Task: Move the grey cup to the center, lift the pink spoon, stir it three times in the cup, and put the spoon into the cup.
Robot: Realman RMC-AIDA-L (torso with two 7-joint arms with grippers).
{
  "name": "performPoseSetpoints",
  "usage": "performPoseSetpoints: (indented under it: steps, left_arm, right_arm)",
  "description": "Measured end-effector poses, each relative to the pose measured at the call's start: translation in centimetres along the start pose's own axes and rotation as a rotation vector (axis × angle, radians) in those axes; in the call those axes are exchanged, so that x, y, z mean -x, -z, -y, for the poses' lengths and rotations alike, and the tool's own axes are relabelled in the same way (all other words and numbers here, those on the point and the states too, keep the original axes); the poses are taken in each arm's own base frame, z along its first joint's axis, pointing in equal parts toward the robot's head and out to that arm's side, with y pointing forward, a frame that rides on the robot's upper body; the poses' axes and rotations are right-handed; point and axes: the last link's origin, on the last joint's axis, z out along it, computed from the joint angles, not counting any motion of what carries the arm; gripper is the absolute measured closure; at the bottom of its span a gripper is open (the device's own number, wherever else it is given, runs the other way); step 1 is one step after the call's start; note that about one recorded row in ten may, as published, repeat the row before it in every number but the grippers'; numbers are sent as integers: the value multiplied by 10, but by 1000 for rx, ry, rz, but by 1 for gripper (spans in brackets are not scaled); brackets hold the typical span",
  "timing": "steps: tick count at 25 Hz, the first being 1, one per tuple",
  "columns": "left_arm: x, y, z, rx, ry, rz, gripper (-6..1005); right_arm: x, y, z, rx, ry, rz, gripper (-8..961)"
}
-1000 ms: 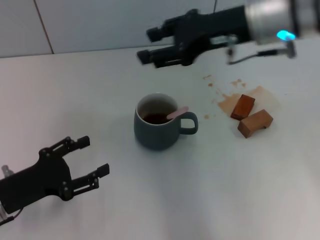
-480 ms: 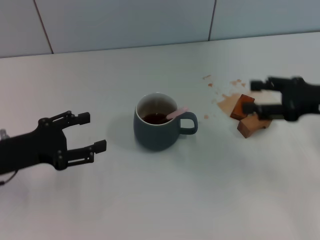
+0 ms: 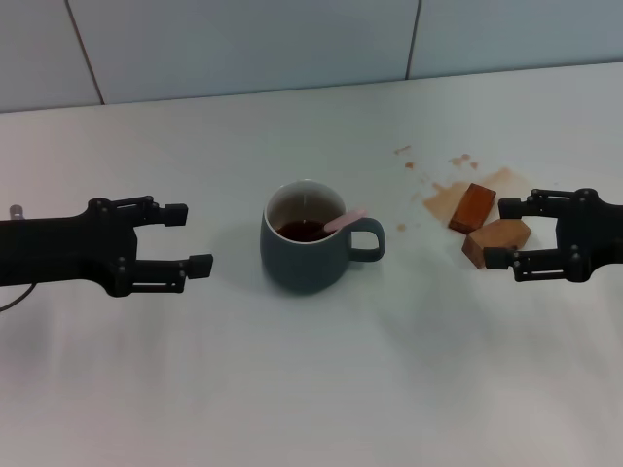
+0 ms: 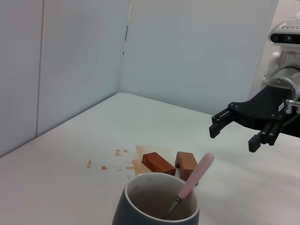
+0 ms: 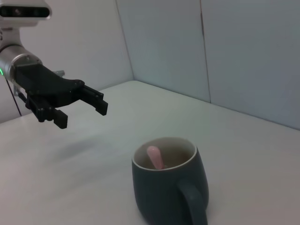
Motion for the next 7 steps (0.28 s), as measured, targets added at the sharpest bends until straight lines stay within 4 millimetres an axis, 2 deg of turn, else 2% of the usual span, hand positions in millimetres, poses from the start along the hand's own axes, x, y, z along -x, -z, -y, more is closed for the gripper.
performPoseSetpoints:
  steps: [7]
  left_arm:
    - [0,0,1,-8,4,-2,155]
  right_arm:
    - [4,-4,0,13,17,0,140]
